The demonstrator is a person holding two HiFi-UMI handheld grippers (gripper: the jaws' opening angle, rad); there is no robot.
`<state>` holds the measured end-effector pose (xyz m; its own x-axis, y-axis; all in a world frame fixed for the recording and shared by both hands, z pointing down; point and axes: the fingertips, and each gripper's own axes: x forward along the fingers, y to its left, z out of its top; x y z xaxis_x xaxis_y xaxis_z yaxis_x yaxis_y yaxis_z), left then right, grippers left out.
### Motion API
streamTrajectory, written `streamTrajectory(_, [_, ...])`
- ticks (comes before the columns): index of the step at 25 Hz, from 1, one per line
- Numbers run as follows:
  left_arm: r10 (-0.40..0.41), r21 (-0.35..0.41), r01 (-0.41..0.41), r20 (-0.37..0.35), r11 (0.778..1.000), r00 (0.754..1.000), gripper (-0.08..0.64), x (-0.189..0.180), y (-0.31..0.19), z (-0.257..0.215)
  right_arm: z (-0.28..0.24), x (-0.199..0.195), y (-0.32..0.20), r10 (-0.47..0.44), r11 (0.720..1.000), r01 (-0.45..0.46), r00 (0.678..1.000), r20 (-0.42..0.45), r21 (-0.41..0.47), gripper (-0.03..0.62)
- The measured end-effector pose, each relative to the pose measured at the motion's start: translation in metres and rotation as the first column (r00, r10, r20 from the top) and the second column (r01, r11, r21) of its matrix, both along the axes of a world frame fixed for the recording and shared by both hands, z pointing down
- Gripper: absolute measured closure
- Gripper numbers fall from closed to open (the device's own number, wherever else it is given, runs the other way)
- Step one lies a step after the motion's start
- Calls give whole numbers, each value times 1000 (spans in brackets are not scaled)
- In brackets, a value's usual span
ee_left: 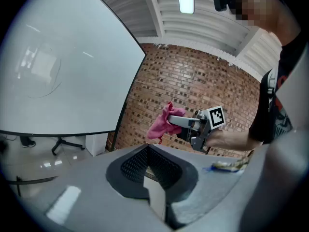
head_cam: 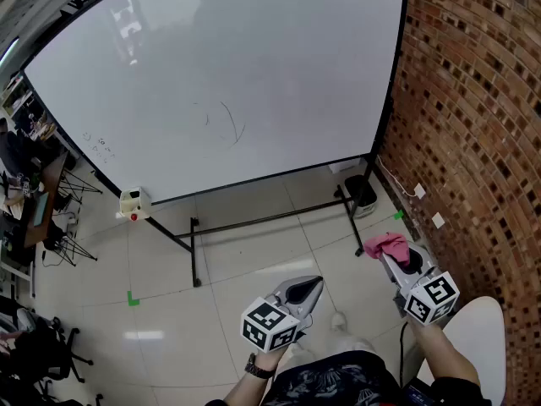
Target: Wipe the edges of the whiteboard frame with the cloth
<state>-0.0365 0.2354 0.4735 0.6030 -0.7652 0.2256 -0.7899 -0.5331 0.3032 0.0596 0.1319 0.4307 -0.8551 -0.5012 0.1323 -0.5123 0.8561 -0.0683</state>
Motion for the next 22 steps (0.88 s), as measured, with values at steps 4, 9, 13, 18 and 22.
streamTrajectory(4, [0,-51,0,-11,999,1000,560,32,-49,7,17,23,-46,-6,1000,7,1000,5,-28,471])
streamTrajectory(9, [-54,-87,55,13,995,998,560,59,-149,8,21,47,-135,-24,999,25,999,40,-21,471])
streamTrajectory(13, [-93,-98,95,25,991,995,560,72,-206,5,38,60,-193,-24,997,28,998,53,-76,471])
streamTrajectory(18, [-113,-138,117,37,983,993,560,53,-263,22,56,50,-243,-15,995,18,1000,26,-101,471])
streamTrajectory(22, [-61,-148,70,67,987,996,560,43,-312,46,70,41,-285,26,994,-26,1000,-6,-110,471])
